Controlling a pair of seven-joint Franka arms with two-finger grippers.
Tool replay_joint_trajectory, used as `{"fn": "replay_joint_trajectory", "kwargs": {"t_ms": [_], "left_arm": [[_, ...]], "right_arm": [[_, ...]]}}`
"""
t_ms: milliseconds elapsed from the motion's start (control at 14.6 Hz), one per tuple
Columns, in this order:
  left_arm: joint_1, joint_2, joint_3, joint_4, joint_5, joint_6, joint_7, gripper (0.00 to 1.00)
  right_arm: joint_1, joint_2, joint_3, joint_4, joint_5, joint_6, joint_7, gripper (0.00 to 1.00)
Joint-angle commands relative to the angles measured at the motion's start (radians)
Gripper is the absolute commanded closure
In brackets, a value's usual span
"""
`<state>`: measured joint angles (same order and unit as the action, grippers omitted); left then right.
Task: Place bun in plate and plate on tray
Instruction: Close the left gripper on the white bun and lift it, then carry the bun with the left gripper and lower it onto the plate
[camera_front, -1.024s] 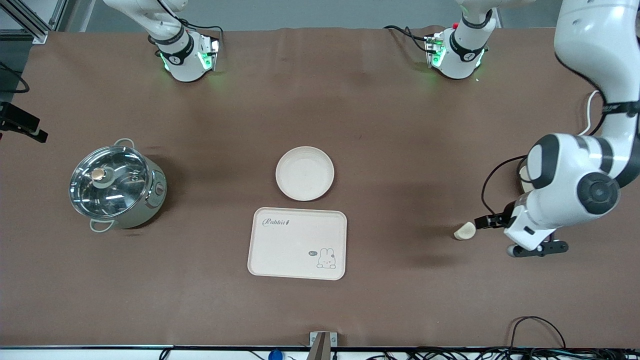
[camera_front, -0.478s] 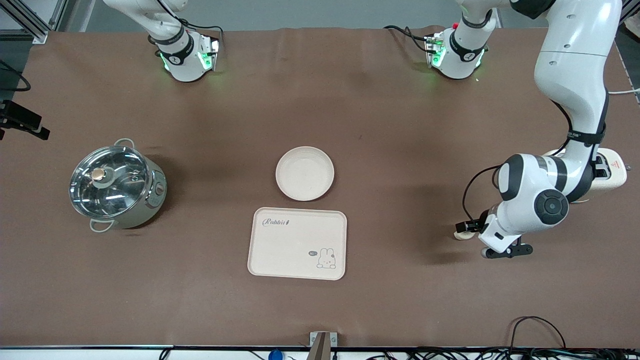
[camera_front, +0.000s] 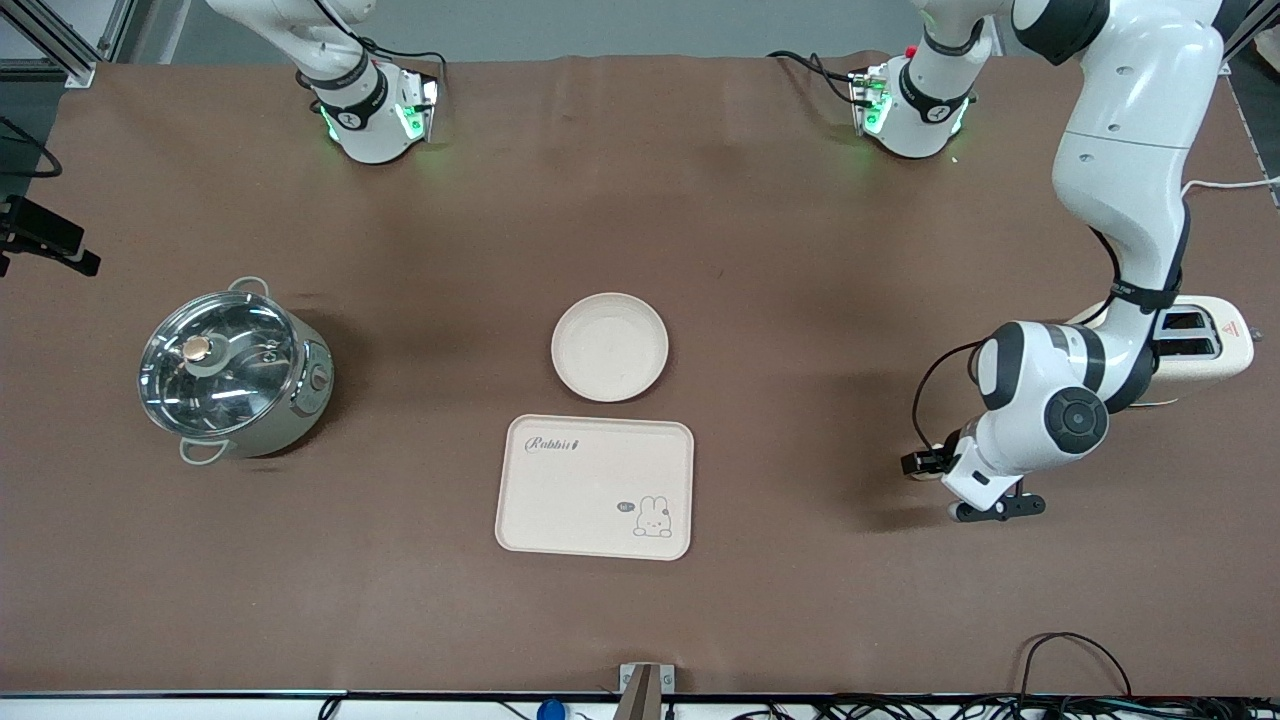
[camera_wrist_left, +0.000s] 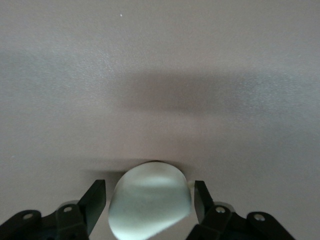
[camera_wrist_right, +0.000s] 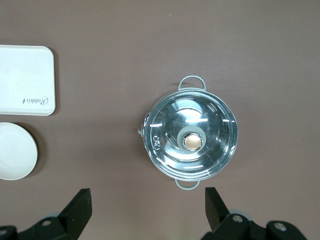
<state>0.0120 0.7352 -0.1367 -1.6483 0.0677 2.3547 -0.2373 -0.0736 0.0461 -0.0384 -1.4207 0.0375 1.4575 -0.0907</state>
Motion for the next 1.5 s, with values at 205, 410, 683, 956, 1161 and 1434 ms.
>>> {"fn": "replay_joint_trajectory", "kwargs": {"t_ms": [205, 410, 683, 956, 1161, 1434], "left_arm": [[-0.003, 0.001, -0.001, 0.001, 0.021, 0.012, -0.019, 0.47], [-0.006, -0.007, -0.004, -0.001, 0.021, 0.005, -0.022, 0.53], [-0.05, -0.036, -0.007, 0.001, 0.021, -0.024, -0.075, 0.59], [-0.171, -0.082, -0.018, 0.005, 0.02, -0.078, -0.311, 0.59], [-0.275, -0.085, -0.063, 0.036, 0.011, -0.083, -0.533, 0.58], [-0.493, -0.07, -0.07, 0.1, 0.006, -0.083, -0.811, 0.58]], "right_arm": [[0.005, -0.048, 0.003, 0.0, -0.004, -0.043, -0.011, 0.0], [0.021, -0.049, 0.002, 0.0, -0.007, -0.037, -0.009, 0.0], [0.025, -0.051, 0.002, 0.0, -0.008, -0.039, -0.009, 0.0], [0.025, -0.069, 0.003, -0.004, -0.008, -0.046, -0.009, 0.0], [0.023, -0.069, 0.002, -0.004, -0.008, -0.049, -0.009, 0.0], [0.026, -0.063, 0.002, -0.004, -0.007, -0.025, -0.004, 0.0]]}}
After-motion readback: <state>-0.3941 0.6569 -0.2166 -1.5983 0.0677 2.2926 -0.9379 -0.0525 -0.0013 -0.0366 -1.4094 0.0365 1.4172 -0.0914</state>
